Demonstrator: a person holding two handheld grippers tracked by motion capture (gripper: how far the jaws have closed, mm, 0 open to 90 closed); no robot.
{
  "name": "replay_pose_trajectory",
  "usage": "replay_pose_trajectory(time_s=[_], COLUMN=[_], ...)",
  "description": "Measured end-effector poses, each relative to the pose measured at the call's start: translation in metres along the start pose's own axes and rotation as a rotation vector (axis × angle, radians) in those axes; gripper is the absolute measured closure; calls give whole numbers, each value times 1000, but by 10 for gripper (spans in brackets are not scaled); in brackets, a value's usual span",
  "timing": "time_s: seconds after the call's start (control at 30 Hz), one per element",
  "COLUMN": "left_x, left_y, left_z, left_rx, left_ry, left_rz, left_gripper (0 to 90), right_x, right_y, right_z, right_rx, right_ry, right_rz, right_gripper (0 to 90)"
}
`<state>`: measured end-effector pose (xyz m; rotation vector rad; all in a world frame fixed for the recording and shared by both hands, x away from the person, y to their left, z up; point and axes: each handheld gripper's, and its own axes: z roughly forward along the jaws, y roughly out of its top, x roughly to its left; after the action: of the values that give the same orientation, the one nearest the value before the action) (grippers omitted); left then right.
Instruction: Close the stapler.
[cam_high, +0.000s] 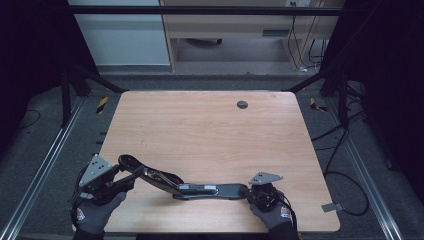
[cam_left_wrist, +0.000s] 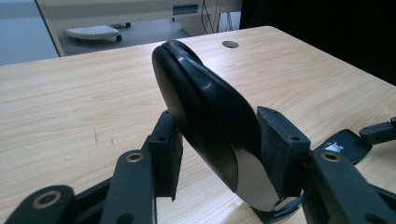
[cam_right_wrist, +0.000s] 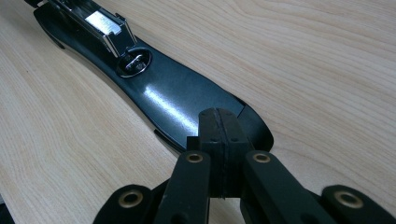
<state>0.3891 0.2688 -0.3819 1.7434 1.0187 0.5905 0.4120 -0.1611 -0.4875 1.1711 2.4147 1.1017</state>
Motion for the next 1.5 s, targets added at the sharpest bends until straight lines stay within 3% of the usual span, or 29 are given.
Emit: replay_pose_trajectory(time_s=[0.57,1.27,1.5], left_x=[-5,-31,-35], left_y=[4,23,26], left_z=[1,12,15], left_rx=[-7,-16,-16], left_ry=[-15,-43,-54], left_rz=[4,82,88], left_gripper=[537,561,566], right_x=[-2,-1,-1], right_y=[-1,-1,-1], right_z=[1,1,2], right_rx=[-10,-16,-19], right_ry=[15,7,6], right_rz=[9,9,3], right_gripper=[900,900,900])
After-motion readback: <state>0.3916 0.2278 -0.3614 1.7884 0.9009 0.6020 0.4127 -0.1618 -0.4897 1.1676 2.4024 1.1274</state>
